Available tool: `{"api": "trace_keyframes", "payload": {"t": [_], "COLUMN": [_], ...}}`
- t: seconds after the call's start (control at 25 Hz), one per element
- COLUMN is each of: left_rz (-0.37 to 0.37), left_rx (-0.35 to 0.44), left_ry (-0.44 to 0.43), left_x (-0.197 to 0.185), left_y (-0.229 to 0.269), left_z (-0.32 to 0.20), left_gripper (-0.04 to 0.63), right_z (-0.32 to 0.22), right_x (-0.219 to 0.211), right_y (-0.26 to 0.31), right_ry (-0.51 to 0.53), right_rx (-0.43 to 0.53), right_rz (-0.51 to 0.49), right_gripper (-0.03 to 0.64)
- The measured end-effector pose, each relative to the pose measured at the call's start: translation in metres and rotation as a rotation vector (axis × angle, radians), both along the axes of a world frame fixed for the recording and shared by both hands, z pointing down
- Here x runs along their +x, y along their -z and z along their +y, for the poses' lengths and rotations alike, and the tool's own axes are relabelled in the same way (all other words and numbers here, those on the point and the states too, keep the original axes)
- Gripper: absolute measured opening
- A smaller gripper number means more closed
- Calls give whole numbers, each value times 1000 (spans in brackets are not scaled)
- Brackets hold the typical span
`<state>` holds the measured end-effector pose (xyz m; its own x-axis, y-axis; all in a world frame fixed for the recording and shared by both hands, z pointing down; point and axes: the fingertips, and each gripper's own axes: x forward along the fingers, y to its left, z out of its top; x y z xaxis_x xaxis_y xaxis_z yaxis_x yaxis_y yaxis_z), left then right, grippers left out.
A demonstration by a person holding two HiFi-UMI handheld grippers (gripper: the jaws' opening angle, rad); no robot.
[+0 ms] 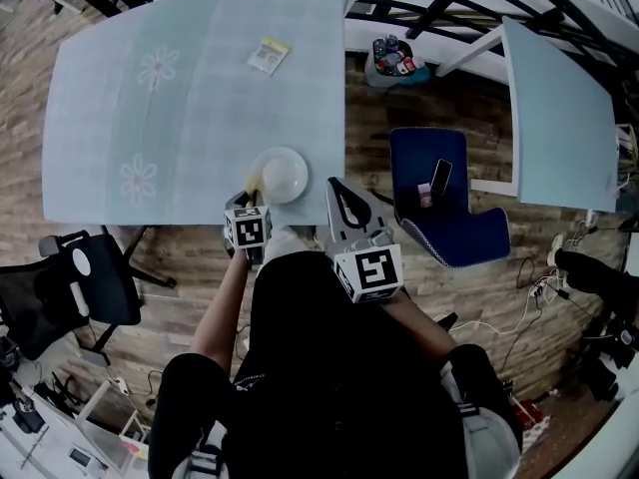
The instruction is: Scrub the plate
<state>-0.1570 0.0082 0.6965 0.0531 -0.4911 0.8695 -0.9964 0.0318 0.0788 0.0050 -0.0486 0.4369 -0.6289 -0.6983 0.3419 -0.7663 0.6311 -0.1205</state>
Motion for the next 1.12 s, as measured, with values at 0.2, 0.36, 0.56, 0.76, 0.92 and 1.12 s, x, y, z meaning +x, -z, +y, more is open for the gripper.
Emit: {"api": "trace_keyframes", "payload": {"t": [0.2,0.36,0.56,0.76,0.92,1.12], "left_rz": [28,59,97,119,145,143], "left_rx": [16,-8,-32,-70,-113,-128], "left_ry": [-69,-147,-243,-282,-341,-421], "left_x": [31,57,81,82,84,84], "left_y": [2,-2,-5,-12,-18,-26], "left_z": [-7,-7,-8,-8,-8,-11], "left_gripper": [66,66,66,66,66,66], "right_z": [-4,-3,-3,1,7,14], "right_x": [16,26,38,40,42,42], "right_y": [0,-2,-2,-2,-3,-5], "right_ry": [-40,-77,-142,-194,-246,-304], "right_rx": [0,-3,-5,-1,-6,-14], "right_rz": [3,11,19,23,34,41], "right_gripper": [5,5,5,5,5,5]}}
